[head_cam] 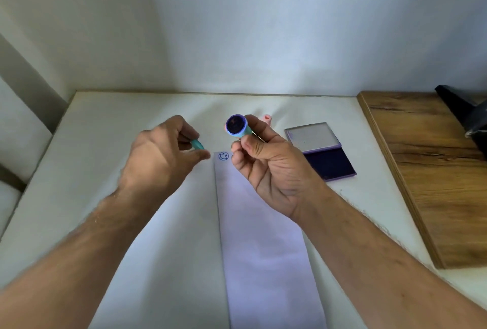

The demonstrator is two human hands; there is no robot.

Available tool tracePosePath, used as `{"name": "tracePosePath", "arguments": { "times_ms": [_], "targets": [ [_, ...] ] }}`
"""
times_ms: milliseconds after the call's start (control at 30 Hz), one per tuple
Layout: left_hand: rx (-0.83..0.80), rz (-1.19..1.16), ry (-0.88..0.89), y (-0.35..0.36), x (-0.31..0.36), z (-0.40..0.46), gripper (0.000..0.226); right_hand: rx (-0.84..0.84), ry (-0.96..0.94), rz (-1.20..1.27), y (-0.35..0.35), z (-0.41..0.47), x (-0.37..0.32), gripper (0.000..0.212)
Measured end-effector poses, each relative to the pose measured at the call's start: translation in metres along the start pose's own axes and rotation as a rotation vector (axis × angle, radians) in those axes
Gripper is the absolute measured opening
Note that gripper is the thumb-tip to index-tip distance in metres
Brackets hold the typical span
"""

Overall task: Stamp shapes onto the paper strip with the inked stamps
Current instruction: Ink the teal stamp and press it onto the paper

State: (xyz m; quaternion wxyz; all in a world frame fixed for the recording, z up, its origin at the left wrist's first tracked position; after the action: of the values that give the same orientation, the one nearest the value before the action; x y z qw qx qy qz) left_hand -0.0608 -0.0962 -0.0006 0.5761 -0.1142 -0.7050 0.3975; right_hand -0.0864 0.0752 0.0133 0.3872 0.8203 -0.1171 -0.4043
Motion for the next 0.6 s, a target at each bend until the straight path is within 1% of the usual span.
{"name": "tracePosePath", "arguments": {
  "times_ms": [167, 267, 333, 400, 467, 600],
  "targets": [
    [-0.065, 0.409, 0.166, 0.007, -0.006, -0.004, 0.04, 0.027, -0.016, -0.028, 0.001, 0.001, -0.004, 0.025],
    [-0.044, 0.517, 0.241, 0.008, -0.005, -0.007, 0.035, 0.049, -0.022, -0.015, -0.001, 0.002, -0.007, 0.024],
    [-0.045, 0.52, 0.269, 0.009, -0.005, -0.008, 0.026, 0.055, -0.023, -0.003, -0.001, 0.001, -0.007, 0.024],
    [-0.058, 0.449, 0.26, 0.01, -0.009, -0.008, 0.02, 0.071, -0.019, 0.01, -0.002, 0.001, -0.006, 0.023],
    [-0.078, 0.396, 0.253, 0.012, -0.011, -0.007, 0.021, 0.091, -0.011, 0.026, -0.003, 0.0, -0.005, 0.023],
    [-0.095, 0.381, 0.207, 0.014, -0.012, -0.006, 0.029, 0.104, 0.011, 0.065, -0.005, -0.003, -0.003, 0.024]
  ]
}}
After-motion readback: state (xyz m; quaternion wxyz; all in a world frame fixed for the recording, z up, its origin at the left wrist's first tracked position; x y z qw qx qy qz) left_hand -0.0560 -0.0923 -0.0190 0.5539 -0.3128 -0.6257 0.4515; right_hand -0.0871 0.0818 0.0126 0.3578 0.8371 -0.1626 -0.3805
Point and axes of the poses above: each hand's wrist, its own z-axis towards the middle knuckle, its own y-axis out of the palm, x = y × z, the point moved 4 cm from there along z, towards the middle knuckle, and after that the axes turned 2 degrees about y, right-handed, at the moved point
